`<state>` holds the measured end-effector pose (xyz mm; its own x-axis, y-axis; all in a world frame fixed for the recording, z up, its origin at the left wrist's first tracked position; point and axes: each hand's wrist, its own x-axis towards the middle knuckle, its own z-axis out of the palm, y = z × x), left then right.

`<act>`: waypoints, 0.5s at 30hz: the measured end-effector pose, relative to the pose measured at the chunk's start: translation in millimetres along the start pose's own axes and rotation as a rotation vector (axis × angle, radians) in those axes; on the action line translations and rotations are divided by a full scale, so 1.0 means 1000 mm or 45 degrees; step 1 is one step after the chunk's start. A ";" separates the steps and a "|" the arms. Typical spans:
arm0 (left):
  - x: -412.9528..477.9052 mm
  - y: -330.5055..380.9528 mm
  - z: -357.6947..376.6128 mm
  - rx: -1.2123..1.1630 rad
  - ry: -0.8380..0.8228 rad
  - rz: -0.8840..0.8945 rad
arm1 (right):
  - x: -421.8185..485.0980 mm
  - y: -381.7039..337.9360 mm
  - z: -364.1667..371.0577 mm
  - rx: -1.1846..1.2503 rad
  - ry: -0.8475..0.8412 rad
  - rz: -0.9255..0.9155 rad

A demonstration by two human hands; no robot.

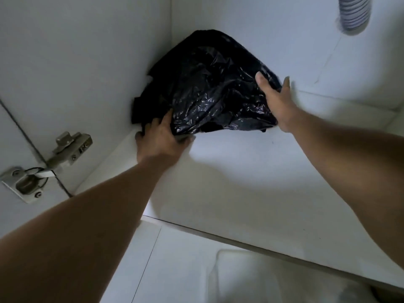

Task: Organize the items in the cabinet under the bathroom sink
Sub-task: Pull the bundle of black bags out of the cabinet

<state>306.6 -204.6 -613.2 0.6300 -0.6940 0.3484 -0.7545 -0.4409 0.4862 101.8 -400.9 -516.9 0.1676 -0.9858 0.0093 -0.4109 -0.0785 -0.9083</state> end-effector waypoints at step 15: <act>-0.019 0.013 -0.020 0.059 -0.165 0.254 | -0.074 -0.033 0.146 -0.427 -0.521 -0.169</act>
<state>288.8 -185.4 -597.2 0.4408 -0.8360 0.3269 -0.8714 -0.3112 0.3793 233.6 -303.9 -548.3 0.5452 -0.8311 -0.1094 -0.6144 -0.3073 -0.7267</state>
